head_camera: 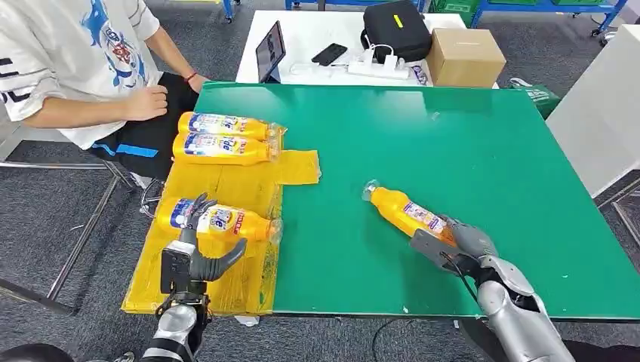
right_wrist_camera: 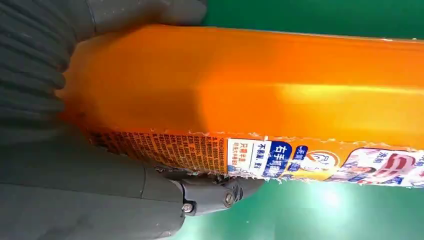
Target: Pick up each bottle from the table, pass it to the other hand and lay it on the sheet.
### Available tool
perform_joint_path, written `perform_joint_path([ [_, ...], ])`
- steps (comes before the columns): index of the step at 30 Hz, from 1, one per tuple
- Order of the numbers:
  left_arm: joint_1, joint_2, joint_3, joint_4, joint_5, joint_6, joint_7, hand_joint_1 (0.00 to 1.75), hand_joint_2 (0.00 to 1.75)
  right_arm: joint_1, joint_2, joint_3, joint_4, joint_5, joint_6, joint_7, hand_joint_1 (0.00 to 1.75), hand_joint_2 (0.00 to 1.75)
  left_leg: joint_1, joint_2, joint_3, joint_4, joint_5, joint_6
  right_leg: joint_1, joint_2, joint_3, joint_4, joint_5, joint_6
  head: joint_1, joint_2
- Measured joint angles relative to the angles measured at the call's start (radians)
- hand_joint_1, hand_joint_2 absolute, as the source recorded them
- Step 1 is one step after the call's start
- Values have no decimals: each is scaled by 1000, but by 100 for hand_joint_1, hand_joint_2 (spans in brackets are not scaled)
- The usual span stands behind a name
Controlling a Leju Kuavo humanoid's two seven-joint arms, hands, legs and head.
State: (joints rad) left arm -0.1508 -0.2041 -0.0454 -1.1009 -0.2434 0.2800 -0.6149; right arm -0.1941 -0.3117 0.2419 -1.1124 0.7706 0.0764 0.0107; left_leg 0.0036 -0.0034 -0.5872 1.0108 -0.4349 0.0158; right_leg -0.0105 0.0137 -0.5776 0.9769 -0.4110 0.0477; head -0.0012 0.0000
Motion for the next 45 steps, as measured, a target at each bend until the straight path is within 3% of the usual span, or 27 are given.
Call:
perform_joint_path([
  [6,1,-1,-2,0,0,7,2,0,175,24,55,-19,2,1,-127,-36,175,175,0,1,0,0,0,0,0,2,0,0,1,-1,0,0],
  [10,6,-6,-2,0,2,0,9,0,175,62,115,-46,-25,0,-301,-141,175,175,0,1,-3,0,1,0,0,1,-2,1,1,-1,0,0],
  [15,27,-24,-23,-29,103,-73,54,0,175,140,252,-95,-243,-47,-690,-414,175,175,0,-1,-17,0,5,-1,0,0,-16,3,2,-1,-1,0],
  [17,31,-29,-43,-40,166,-125,82,0,175,152,312,-126,-345,-49,-763,-527,175,175,0,-1,-17,0,5,-1,0,0,-16,3,1,-1,0,0],
  [24,31,-32,-82,-68,205,-152,104,0,175,196,418,-211,-500,-56,-770,-604,175,175,-1,-2,-22,0,5,-1,-1,-1,-19,3,1,-1,0,0],
  [26,31,-32,-92,-69,245,-192,122,0,175,202,446,-238,-522,-39,-771,-671,169,175,-1,-2,-22,0,5,-1,-2,-1,-19,3,1,-1,0,0],
  [33,5,-30,-156,-69,447,-405,195,0,175,224,543,-274,-669,212,-771,-706,175,175,0,-1,-22,0,5,-1,-1,0,-20,3,1,-1,-1,0],
  [45,30,-3,-208,-148,529,-533,195,0,175,270,578,-209,-523,59,-771,-707,171,175,0,-2,-23,0,5,-1,-1,-1,-20,3,1,-1,-1,0],
])
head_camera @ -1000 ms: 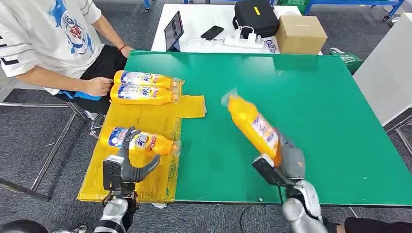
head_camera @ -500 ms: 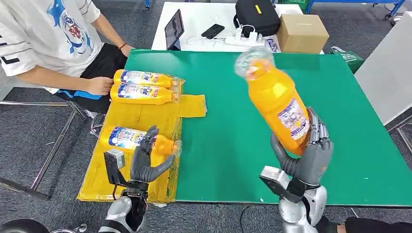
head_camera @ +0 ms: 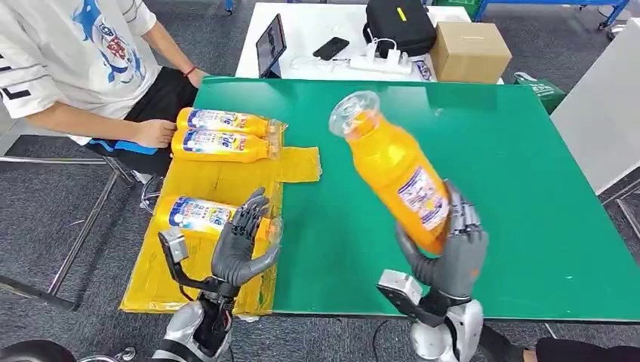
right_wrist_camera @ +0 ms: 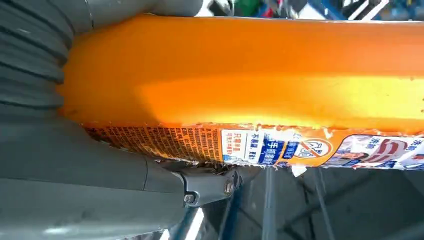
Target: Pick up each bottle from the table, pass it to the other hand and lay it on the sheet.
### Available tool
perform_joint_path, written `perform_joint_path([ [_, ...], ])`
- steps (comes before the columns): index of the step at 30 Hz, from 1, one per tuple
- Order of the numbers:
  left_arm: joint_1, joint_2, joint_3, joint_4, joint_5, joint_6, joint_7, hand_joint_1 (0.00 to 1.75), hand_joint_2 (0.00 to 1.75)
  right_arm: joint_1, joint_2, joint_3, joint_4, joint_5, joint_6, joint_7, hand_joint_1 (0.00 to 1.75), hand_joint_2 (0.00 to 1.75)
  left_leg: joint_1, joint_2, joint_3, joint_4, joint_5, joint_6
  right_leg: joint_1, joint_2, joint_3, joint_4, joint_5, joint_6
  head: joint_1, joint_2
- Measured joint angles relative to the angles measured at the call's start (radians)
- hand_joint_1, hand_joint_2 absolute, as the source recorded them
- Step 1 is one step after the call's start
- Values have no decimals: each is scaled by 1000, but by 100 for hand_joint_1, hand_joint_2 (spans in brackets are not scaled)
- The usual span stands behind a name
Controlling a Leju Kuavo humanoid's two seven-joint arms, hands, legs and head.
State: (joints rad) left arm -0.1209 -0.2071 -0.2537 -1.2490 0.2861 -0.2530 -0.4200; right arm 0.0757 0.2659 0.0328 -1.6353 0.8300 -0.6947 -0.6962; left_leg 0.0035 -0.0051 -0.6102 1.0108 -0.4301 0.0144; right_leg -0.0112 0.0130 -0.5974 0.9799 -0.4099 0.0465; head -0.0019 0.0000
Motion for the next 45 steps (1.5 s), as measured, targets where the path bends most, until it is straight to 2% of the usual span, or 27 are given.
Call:
perform_joint_path([
  [3,7,6,-10,-16,22,-25,5,0,175,2,0,31,64,-10,0,0,175,175,0,0,0,0,0,0,0,0,0,0,0,0,0,0],
  [6,13,10,-14,-20,45,-49,9,0,175,2,-1,72,140,-25,0,0,169,175,0,0,0,0,0,0,0,0,0,0,0,0,0,0],
  [8,13,10,-14,-20,45,-49,9,0,175,2,-1,72,140,-25,0,0,169,175,0,0,0,0,0,0,0,0,0,0,0,0,0,0],
  [9,13,10,-14,-20,45,-49,9,0,175,2,-1,72,140,-25,0,0,175,175,0,0,0,0,0,0,0,0,0,0,0,0,0,0],
  [11,14,11,-14,-19,46,-51,9,0,175,2,0,74,143,-25,0,0,171,175,0,0,0,0,0,0,0,0,0,0,0,0,0,0],
  [13,17,21,-31,-19,93,-87,24,0,175,-2,0,153,278,-87,0,0,171,175,0,0,-1,0,0,0,0,0,0,0,0,0,0,0],
  [15,21,28,-36,-20,111,-101,32,0,175,-11,0,185,330,-106,0,0,171,175,0,0,-1,0,0,0,0,0,-1,0,0,0,0,0],
  [16,22,31,-37,-19,112,-106,36,0,175,-17,0,195,349,-97,0,0,171,175,0,0,-1,0,0,0,0,0,-1,0,0,0,0,0],
  [20,18,43,-55,-10,132,-128,82,0,175,-43,3,228,456,91,-1,0,171,175,0,0,-1,0,0,0,0,0,-1,0,0,0,0,0],
  [29,-6,57,-76,34,134,-127,86,0,175,-69,21,248,564,170,-6,0,173,175,0,0,-1,0,0,0,0,0,-1,0,0,0,0,0],
  [43,-3,59,-77,88,164,-121,56,2,175,-154,31,327,777,101,-8,3,175,175,0,0,-1,0,0,0,0,0,-2,0,0,0,1,0],
  [44,-1,60,-77,88,165,-123,56,159,175,-158,31,330,786,97,-8,3,175,175,0,0,-1,0,0,0,0,0,-2,0,0,0,1,0],
  [45,2,59,-77,88,166,-126,56,175,175,-162,31,333,794,94,-8,3,171,175,0,0,-1,0,0,0,0,0,-2,0,0,0,1,0],
])
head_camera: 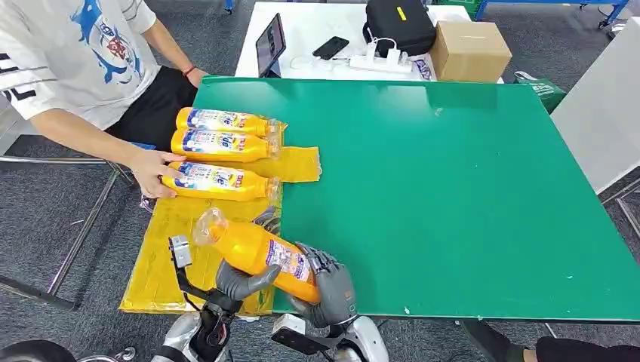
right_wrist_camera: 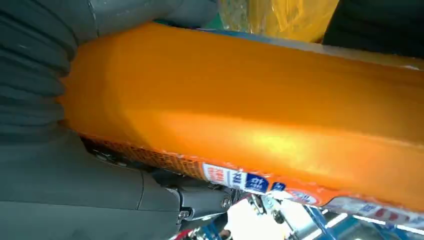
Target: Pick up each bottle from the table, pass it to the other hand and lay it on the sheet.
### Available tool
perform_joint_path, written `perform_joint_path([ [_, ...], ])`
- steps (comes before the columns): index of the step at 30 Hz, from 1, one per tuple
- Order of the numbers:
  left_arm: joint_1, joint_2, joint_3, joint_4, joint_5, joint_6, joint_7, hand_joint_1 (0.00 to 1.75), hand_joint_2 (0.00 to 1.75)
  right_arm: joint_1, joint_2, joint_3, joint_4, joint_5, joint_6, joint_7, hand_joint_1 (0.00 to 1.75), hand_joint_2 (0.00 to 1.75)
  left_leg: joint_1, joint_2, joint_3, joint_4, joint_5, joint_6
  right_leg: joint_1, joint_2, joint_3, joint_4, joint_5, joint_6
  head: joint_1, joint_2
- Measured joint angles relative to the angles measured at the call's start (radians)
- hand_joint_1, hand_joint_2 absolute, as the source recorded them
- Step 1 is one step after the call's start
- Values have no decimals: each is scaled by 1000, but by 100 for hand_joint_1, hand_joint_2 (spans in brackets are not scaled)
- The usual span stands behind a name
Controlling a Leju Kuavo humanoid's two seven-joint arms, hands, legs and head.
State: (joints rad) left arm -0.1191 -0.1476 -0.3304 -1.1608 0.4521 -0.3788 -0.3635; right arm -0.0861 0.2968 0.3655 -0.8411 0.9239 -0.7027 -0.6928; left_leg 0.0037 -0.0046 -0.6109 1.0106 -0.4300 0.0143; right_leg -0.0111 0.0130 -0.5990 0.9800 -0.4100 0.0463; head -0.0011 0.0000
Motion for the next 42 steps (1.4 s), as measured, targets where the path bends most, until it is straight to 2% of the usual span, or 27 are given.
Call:
perform_joint_path([
  [1,2,1,0,0,3,-2,0,175,175,-3,0,2,8,-3,0,0,175,175,0,0,0,0,0,0,0,0,0,0,0,0,0,0],
  [2,4,2,0,0,5,-4,0,175,175,-6,2,2,15,-4,0,0,168,175,0,0,0,0,0,0,0,0,0,0,0,0,0,0],
  [18,31,2,1,-30,27,-28,-6,175,175,-31,19,-11,52,47,0,-3,171,175,0,0,0,0,0,0,0,0,0,0,0,0,0,0],
  [19,32,2,1,-32,27,-28,-6,175,175,-31,19,-13,52,47,0,-3,166,175,0,0,0,0,0,0,0,0,0,0,0,0,0,0],
  [22,33,2,1,-32,27,-26,-6,175,175,-31,19,-16,52,48,0,-5,169,175,0,0,0,0,0,0,0,0,0,0,0,0,0,0],
  [23,33,2,1,-33,27,-25,-6,175,175,-31,19,-16,53,49,0,-5,155,175,0,0,0,0,0,0,0,0,0,0,0,0,0,0],
  [24,33,2,1,-34,27,-23,-6,175,175,-31,20,-17,53,50,0,-5,103,175,0,0,0,0,0,0,0,0,0,0,0,0,0,0],
  [25,34,2,1,-36,25,-21,-6,175,175,-31,20,-18,53,50,0,-5,0,175,0,0,0,0,0,0,0,0,0,0,0,0,0,0],
  [26,35,2,1,-39,22,-18,-6,175,175,-31,20,-18,53,49,0,-5,0,175,0,0,0,0,0,0,0,0,0,0,0,0,0,0],
  [27,35,2,1,-41,19,-14,-6,175,175,-31,20,-18,53,44,0,-5,0,0,0,0,0,0,0,0,0,0,0,0,0,0,0,0],
  [30,32,0,0,-56,-5,20,-5,175,175,-38,21,-10,64,-21,31,-6,0,0,0,0,0,0,0,0,0,0,0,0,0,0,0,0],
  [34,26,0,11,-66,-67,100,-22,175,175,-46,8,63,54,-275,346,0,0,0,0,1,0,0,0,0,0,0,-1,0,0,0,0,0],
  [38,20,1,38,-68,-69,138,-23,175,175,-45,-9,118,-2,-401,479,0,0,0,0,1,0,0,0,0,0,0,-1,0,0,0,0,0],
  [42,-3,5,100,-68,-3,152,-15,175,175,-10,-52,169,-169,-559,643,0,0,0,0,1,0,0,0,0,0,0,-1,0,0,0,0,0],
])
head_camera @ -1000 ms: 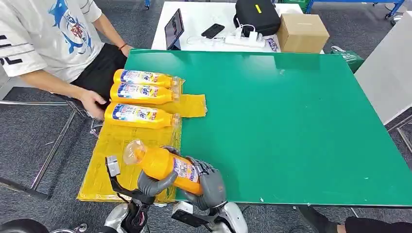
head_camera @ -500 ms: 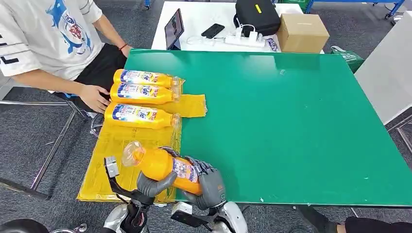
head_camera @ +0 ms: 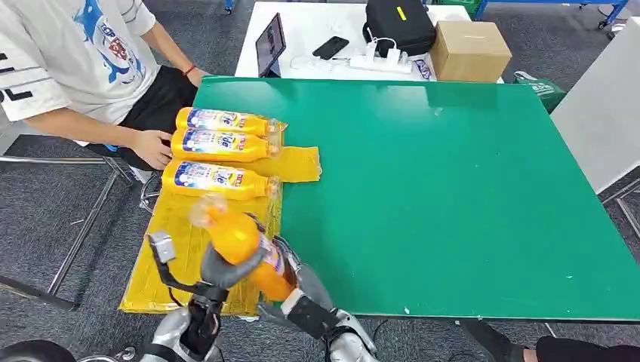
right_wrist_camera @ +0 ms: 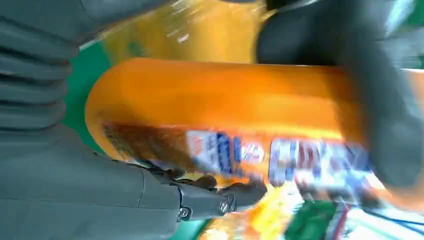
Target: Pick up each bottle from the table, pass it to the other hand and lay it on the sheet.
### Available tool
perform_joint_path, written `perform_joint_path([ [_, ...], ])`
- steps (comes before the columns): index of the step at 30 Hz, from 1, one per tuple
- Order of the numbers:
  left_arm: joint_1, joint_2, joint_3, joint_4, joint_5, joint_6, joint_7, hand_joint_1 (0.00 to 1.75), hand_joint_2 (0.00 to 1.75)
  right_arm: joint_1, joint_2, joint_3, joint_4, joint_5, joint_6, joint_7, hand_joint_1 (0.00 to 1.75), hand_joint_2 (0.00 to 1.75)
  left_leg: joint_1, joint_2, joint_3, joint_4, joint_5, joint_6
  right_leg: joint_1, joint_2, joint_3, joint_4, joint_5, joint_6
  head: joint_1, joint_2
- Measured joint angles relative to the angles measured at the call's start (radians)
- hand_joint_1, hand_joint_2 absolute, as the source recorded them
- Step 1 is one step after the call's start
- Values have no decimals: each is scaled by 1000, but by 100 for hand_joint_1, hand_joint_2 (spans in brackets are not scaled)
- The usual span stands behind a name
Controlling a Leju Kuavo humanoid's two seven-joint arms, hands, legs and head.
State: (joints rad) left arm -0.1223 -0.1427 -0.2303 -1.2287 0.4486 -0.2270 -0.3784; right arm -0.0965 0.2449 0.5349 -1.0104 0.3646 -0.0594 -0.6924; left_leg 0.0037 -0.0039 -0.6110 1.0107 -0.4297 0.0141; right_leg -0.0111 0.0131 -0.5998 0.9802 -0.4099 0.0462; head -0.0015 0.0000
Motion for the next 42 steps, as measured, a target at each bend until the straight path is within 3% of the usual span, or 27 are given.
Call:
perform_joint_path([
  [3,-22,1,48,-7,2,21,0,175,175,32,-22,17,-134,-70,86,-3,0,0,0,0,0,0,0,0,0,0,0,0,0,0,0,0],
  [9,-40,2,104,-32,-22,79,-13,175,175,77,-47,22,-273,-145,147,-6,0,0,0,0,0,0,0,0,0,0,0,0,0,0,0,0],
  [13,-44,2,124,-46,-43,105,-27,175,175,94,-63,23,-334,-174,148,-7,0,0,0,-1,0,0,0,0,0,0,0,0,0,0,0,0],
  [16,-43,2,148,-72,-158,213,-80,175,175,120,-73,17,-424,-229,55,-7,0,0,0,0,-1,0,0,0,0,0,0,0,0,0,0,0],
  [17,-43,3,154,-84,-228,270,-102,175,175,129,-72,7,-452,-251,28,-8,0,175,0,0,-1,0,0,0,0,0,0,0,0,0,0,0],
  [21,-39,18,171,-144,-618,488,-143,175,175,158,-51,-78,-542,-315,-41,13,0,175,0,-1,-1,0,0,0,0,0,0,0,0,0,0,0],
  [26,-3,65,159,-190,-928,465,-103,175,175,186,-16,-192,-574,-478,-33,16,0,175,0,-1,0,0,0,0,0,0,0,0,0,0,0,0],
  [31,53,135,113,-217,-1290,564,-45,175,175,203,16,-305,-634,-547,-53,14,0,175,0,0,0,0,0,0,0,0,0,0,0,0,1,0],
  [36,100,210,54,-231,-1456,559,-6,175,175,205,26,-351,-651,-550,-55,19,0,175,0,0,0,0,0,0,0,0,-1,0,0,0,0,0],
  [42,115,248,19,-231,-1467,556,-2,175,175,205,32,-368,-651,-549,-58,19,0,175,0,0,0,0,0,0,0,0,0,0,0,0,0,0],
])
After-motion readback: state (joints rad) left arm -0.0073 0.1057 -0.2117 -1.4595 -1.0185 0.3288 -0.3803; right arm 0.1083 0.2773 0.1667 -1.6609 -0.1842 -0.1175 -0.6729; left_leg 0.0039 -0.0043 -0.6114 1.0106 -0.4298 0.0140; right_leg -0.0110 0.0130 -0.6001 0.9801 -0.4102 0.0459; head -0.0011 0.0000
